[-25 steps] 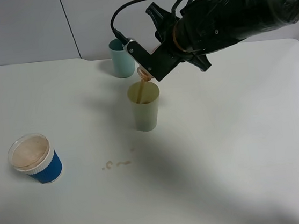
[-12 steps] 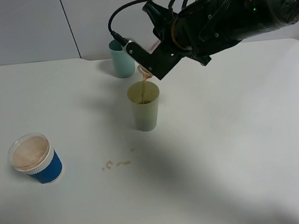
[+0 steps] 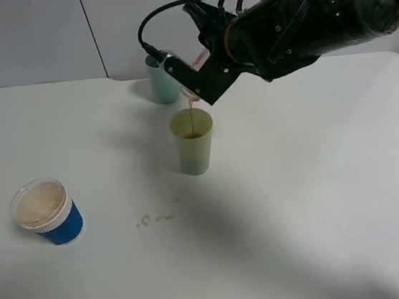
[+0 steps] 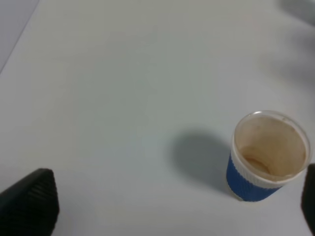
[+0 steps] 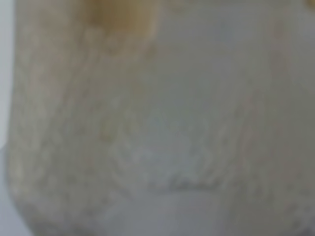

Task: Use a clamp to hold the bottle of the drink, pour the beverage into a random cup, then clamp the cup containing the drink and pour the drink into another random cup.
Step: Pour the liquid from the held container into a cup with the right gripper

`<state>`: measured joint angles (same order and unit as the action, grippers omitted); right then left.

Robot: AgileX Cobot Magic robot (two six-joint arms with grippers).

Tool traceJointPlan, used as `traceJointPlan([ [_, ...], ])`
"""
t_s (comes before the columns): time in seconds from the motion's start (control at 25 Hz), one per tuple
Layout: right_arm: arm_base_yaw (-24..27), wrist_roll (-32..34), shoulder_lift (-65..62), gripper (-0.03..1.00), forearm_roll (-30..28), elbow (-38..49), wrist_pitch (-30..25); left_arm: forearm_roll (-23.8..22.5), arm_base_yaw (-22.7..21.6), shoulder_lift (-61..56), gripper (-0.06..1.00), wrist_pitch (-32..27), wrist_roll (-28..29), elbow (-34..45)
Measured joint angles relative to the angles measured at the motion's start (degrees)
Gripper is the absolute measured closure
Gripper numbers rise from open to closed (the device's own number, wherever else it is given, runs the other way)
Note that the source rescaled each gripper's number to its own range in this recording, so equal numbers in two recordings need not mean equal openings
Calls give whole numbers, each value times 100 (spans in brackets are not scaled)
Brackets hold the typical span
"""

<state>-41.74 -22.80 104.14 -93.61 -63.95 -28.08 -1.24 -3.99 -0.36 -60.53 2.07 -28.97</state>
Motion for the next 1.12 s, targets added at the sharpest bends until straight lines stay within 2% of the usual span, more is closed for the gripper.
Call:
traceJointPlan([
  [0.32,-97,463,0,97,-504,0,17,0,0,0,-6,0,0,0],
  [1.12,-177,776,0,97,-585,0,63,0,0,0,-6,0,0,0],
])
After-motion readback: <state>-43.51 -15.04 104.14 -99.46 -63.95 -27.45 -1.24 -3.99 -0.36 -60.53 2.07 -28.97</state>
